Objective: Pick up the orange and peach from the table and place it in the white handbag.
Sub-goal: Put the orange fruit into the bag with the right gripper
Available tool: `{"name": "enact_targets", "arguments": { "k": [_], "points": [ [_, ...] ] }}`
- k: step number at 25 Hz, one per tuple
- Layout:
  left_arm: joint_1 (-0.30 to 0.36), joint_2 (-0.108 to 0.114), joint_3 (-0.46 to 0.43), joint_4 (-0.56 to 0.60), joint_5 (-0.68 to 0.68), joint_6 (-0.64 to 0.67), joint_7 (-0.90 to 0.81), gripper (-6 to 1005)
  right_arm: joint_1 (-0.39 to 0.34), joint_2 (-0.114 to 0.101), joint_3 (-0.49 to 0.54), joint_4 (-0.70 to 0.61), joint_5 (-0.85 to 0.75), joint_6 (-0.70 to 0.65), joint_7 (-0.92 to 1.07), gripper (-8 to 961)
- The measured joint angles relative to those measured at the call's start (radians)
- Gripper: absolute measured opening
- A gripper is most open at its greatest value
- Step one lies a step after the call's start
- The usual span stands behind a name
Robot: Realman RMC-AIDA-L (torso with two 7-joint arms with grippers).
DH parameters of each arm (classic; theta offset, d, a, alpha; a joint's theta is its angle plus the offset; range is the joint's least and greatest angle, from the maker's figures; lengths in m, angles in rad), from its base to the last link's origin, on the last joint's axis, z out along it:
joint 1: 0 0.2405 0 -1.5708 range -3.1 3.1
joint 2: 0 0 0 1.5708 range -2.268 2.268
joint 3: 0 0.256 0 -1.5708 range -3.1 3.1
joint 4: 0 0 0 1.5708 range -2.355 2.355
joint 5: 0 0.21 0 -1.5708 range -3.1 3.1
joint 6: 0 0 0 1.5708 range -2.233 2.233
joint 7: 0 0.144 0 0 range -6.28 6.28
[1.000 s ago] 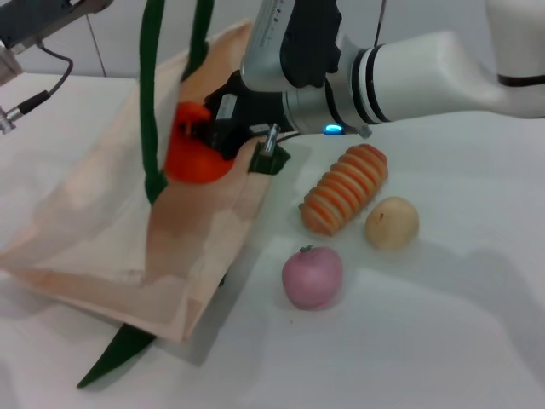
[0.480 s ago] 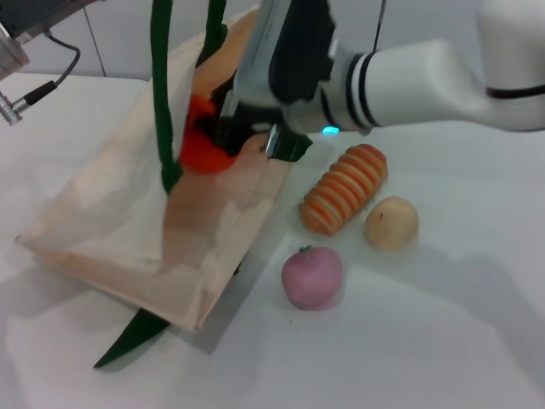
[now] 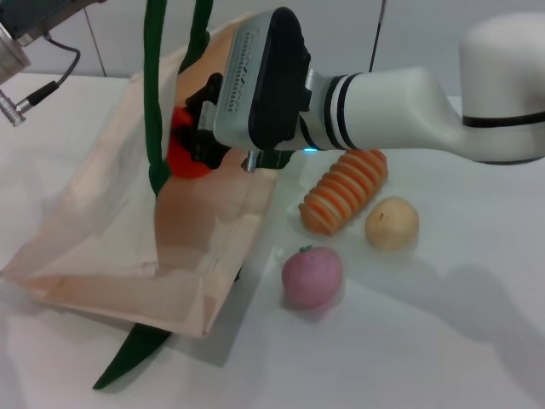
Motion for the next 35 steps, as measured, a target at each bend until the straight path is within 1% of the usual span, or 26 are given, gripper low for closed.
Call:
{"name": "enact_targets", "arguments": {
  "k": [7,12,15,20,25,31,35],
  "points": [
    [0.003,0.001,-0.002,-0.003,-0.006,0.013,0.005,121,-0.003,0.000,-0.006,0.001,-0.002,-0.002,-0.018,60],
    [0.014,0.001,-0.002,-0.004,-0.007,0.030,0.005,121,-0.011,0.000,-0.001,0.026,-0.004,-0.005,-0.079,60],
    [0.021,0.001,-0.002,-0.005,-0.008,0.036,0.007,121,-0.017,-0.001,0.000,0.043,-0.004,-0.003,-0.119,172],
    [0.034,0.001,-0.002,-0.005,-0.008,0.047,0.009,121,-0.025,-0.003,0.001,0.053,-0.004,-0.002,-0.136,397],
    [0.054,0.003,-0.003,-0.005,-0.009,0.067,0.009,121,-0.036,-0.007,0.001,0.060,-0.004,-0.011,-0.137,655],
    [0.072,0.011,-0.003,-0.005,-0.019,0.069,0.019,121,-0.057,-0.015,0.001,0.057,-0.004,-0.040,-0.137,745],
    [0.081,0.015,-0.008,-0.005,-0.020,0.070,0.019,121,-0.069,-0.018,0.001,0.052,-0.004,-0.062,-0.138,753]
  ]
}}
